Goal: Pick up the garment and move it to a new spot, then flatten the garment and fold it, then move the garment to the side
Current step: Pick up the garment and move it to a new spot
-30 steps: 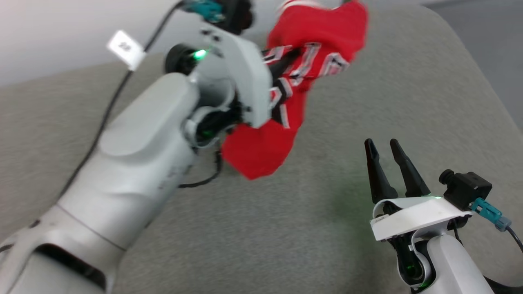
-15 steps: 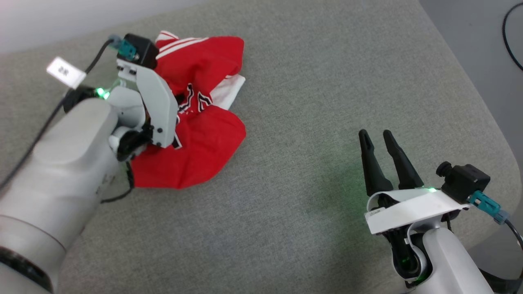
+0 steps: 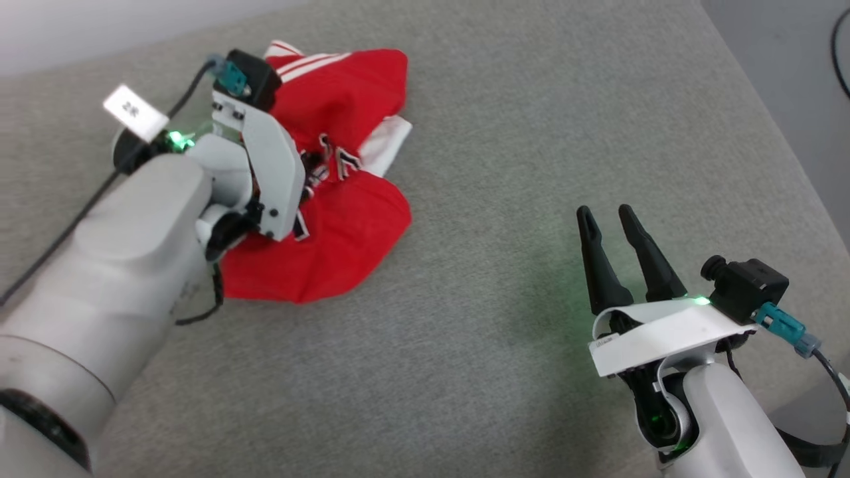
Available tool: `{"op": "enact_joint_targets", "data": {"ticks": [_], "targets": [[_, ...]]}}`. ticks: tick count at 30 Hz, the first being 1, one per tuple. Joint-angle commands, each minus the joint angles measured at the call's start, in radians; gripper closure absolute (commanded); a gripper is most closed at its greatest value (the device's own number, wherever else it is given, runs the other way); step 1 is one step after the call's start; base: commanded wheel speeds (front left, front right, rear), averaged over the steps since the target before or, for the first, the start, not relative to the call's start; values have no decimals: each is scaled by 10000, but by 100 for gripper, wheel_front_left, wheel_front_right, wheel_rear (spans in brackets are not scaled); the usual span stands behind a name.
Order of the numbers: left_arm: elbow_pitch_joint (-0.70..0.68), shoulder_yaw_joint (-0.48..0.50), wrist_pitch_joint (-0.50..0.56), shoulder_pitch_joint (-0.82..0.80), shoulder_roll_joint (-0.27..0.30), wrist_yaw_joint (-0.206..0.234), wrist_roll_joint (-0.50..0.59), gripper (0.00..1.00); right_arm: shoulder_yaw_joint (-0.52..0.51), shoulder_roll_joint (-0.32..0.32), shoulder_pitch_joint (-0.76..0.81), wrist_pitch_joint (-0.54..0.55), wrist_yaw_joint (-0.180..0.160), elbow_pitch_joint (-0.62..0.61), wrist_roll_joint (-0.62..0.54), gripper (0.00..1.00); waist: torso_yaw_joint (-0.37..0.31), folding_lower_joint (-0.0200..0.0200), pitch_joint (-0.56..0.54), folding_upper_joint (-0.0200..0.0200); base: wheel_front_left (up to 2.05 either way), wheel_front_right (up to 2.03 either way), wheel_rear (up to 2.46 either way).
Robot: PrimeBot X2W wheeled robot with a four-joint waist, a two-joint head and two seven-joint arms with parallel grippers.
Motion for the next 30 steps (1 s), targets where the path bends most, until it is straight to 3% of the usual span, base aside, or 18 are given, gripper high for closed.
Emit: {"op": "enact_joint_targets", "data": {"ticks": [1, 12, 19, 23, 25, 30], "targets": [[72, -289, -65, 706, -69, 7, -102, 0, -29, -50, 138, -45, -3, 74, -186, 0, 581, 0, -590, -1, 0, 0, 0], [-1048, 480, -2816, 1458, -243, 8, -1606, 0, 117, -970, 650, -45, -3, 638, -613, 0, 2427, 0, -2310, -1, 0, 0, 0], [-996, 753, -4973, 3287, -165, 48, -1904, 0, 8, -1591, 1082, -43, -3, 982, -734, 0, 3403, 0, -3123, -1, 0, 0, 0], [-888, 1199, -5575, 4397, -188, 134, -2067, 0, -162, -1919, 1406, 23, -3, 1065, -783, 0, 3888, 0, -3414, -1, 0, 0, 0], [-996, 1551, -5661, 4885, -154, 256, -1922, 0, -279, -2051, 1561, 86, -3, 1044, -766, 0, 4102, 0, -3505, -1, 0, 0, 0], [-2275, 3836, -5653, 6313, 88, 909, -414, 0, -544, -2229, 1859, 263, -3, 836, -846, 0, 4482, 0, -3561, -1, 0, 0, 0]]}}
